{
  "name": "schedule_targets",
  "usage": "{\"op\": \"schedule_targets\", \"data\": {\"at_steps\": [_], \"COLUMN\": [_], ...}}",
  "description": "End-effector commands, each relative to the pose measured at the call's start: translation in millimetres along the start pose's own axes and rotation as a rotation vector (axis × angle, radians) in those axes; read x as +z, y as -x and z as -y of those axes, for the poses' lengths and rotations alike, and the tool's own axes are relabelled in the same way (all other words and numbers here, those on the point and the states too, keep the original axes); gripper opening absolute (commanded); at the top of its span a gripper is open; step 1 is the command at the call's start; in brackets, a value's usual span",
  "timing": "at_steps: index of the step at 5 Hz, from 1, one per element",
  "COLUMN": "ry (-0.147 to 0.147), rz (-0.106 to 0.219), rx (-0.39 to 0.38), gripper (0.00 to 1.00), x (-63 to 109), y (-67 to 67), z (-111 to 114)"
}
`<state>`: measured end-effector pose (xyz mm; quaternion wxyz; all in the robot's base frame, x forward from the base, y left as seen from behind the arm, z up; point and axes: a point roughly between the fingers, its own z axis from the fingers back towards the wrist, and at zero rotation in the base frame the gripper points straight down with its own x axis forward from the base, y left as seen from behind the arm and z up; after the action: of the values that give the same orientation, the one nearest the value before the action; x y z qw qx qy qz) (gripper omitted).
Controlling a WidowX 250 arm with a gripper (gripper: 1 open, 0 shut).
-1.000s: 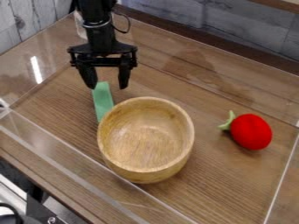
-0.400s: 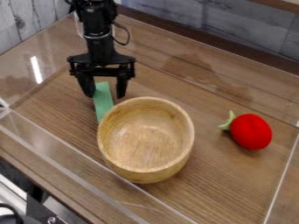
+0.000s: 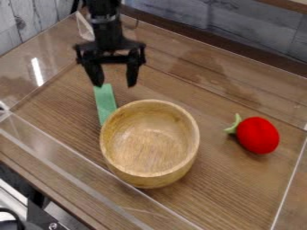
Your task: Remove the green stick from the brown bowl and put it on the table
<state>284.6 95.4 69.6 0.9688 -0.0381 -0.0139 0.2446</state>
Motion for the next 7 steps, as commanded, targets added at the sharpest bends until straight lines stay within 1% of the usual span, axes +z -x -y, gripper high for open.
{"op": "schedule_targets", "data": {"at_steps": [1,2,3,4,5,6,7], "ry": [0.042,0.069,0.091,0.103,0.103,0.098,0.086], "rz": [0.095,0.112,0.116,0.114,0.115,0.112,0.127], "rx": [-0.030,-0.075,-0.157,-0.185,-0.214,-0.237,-0.250], "gripper": [1.00,1.00,1.00,1.00,1.00,1.00,1.00], "x": [44.3,56.2,55.9,51.0,44.1,36.4,31.5], "y": [-11.5,-8.8,-4.2,-3.1,-1.2,-0.5,-3.6], "z": [23.4,50.0,84.8,114.6,137.5,152.5,157.8]}}
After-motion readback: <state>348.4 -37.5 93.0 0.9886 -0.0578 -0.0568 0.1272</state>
